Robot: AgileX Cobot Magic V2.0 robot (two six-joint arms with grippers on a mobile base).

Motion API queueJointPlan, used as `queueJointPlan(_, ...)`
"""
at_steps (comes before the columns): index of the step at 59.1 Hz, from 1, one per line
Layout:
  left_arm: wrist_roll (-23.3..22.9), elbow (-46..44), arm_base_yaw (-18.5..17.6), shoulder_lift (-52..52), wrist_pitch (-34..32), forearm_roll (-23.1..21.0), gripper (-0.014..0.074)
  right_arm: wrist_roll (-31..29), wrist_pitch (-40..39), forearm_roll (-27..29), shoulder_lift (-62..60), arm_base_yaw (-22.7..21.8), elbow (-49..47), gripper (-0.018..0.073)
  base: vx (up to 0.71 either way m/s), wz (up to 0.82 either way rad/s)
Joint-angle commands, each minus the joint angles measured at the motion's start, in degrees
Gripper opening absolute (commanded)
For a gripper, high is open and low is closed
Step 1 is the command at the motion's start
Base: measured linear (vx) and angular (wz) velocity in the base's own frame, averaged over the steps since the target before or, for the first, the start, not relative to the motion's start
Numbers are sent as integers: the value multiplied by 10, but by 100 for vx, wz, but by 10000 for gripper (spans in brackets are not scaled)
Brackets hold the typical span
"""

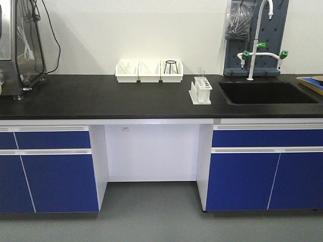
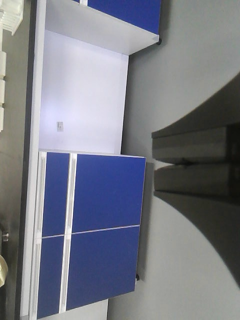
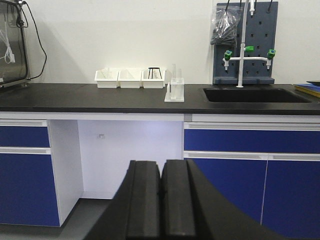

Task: Flip and reinsert test tube from rack
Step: 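Drive the base forward toward the white test tube rack on the bench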

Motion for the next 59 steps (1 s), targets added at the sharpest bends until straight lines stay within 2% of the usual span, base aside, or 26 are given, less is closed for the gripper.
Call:
queueJointPlan(1, 0, 1, -5, -2, -50, -2, -6, -3, -45, -1, -4, -2, 1, -9, 2, -1)
queueJointPlan(59, 0, 1, -5, -2, -50, -2, -6, -3, -45, -1, -4, -2, 1, -9, 5, -1)
